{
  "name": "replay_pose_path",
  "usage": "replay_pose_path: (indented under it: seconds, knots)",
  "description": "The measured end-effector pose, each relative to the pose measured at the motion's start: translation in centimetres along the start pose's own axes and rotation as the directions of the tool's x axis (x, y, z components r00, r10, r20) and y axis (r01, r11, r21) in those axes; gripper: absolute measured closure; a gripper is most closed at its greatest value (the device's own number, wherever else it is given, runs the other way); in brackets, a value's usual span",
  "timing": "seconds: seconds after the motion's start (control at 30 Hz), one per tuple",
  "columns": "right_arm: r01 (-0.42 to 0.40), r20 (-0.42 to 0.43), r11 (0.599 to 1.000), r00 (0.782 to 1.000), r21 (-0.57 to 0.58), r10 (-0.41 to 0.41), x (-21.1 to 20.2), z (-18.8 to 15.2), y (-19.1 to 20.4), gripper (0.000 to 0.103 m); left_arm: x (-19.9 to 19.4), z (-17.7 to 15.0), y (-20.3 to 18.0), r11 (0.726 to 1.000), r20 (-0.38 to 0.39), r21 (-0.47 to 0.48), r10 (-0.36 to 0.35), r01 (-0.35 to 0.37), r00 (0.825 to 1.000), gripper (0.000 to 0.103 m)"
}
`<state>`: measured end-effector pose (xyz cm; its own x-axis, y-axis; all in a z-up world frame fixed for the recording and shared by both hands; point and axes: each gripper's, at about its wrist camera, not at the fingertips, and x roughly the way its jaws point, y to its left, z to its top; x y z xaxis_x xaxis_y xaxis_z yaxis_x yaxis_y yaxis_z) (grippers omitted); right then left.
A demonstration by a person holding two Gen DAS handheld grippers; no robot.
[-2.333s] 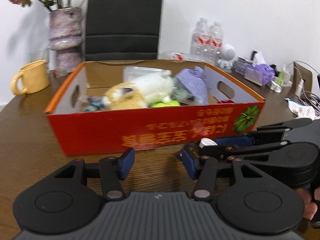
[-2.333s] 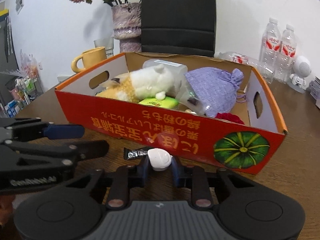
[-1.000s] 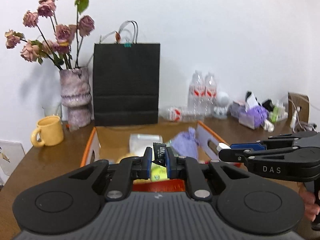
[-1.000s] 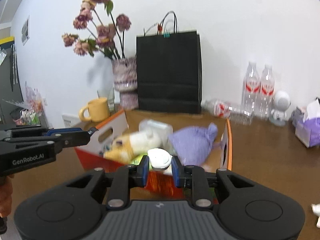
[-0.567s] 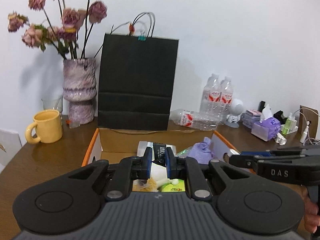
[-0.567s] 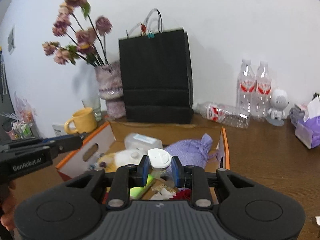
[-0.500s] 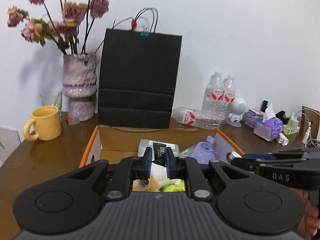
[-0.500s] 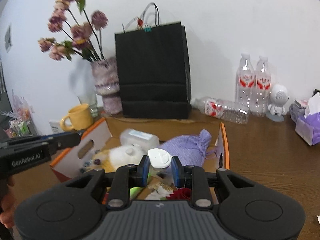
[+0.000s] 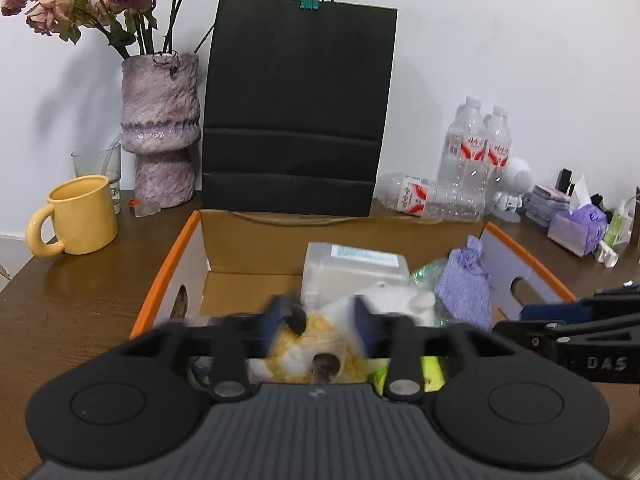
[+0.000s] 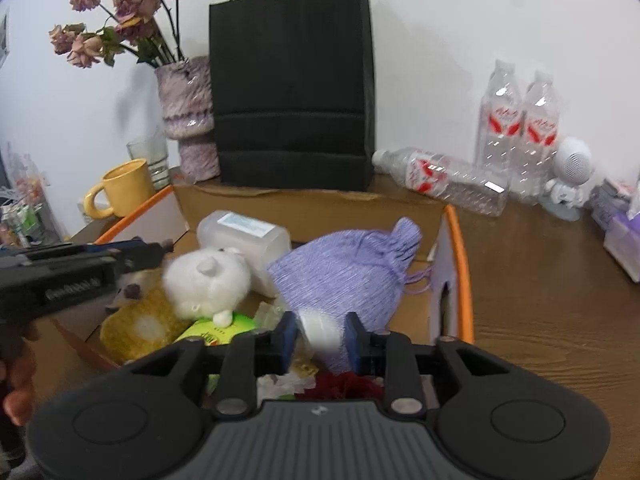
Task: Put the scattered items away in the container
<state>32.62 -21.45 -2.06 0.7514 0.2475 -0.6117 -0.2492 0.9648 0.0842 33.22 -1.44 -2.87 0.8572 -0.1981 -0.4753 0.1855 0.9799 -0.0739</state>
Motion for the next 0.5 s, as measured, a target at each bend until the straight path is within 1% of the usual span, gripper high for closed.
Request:
replay_pose_path:
  seconds: [0.03,0.1,0.13,0.17,0.2,0.23,0.33,0.43,0.5]
  knots:
    - [-0.006,0.003,1.000,1.000,-0.001,0.006,0.0,0.0,0.0,0.048,0.0,-0.1,0.0,1.000,0.005,0.008,0.003,-0.003,1.000,0.044]
    - [-0.005,0.021,1.000,1.000,-0.015,0.005,-0.1,-0.1,0.3,0.037,-0.3,-0.2,-0.1,1.000,0.017,0.022,0.006,-0.006,1.000,0.023]
    - [-0.002,0.030,1.000,1.000,-0.027,0.003,-0.3,0.0,0.5,0.033,-0.6,-0.2,-0.2,1.000,0.033,0.023,0.008,-0.009,0.999,0.017]
    - [0.001,0.038,0.999,0.999,-0.037,0.001,-0.5,0.0,0.6,0.029,-0.9,-0.2,-0.2,1.000,0.047,0.022,0.011,-0.012,0.999,0.005]
    - [0.003,0.045,0.999,0.999,-0.043,-0.001,-0.6,-0.1,0.8,0.019,-1.2,-0.2,-0.3,1.000,0.061,0.021,0.020,-0.021,0.998,0.000]
    - [0.005,0.052,0.999,0.999,-0.045,-0.003,-0.8,0.0,0.8,0.010,-1.6,-0.1,-0.4,0.999,0.075,0.022,0.032,-0.034,0.997,0.000]
    - [0.023,0.069,0.998,0.997,-0.055,-0.020,-1.3,0.1,1.2,0.000,-2.3,-0.2,-0.8,0.998,0.076,0.026,0.058,-0.060,0.995,0.000]
    - [0.053,0.057,0.997,0.997,-0.064,-0.049,-1.5,0.2,1.6,0.000,-3.0,-0.3,-0.9,0.998,0.070,0.012,0.061,-0.062,0.996,0.000]
    - [0.054,0.046,0.997,0.998,-0.053,-0.052,-1.7,0.3,1.6,0.000,-3.3,-0.2,-1.0,0.997,0.072,0.005,0.074,-0.074,0.995,0.000]
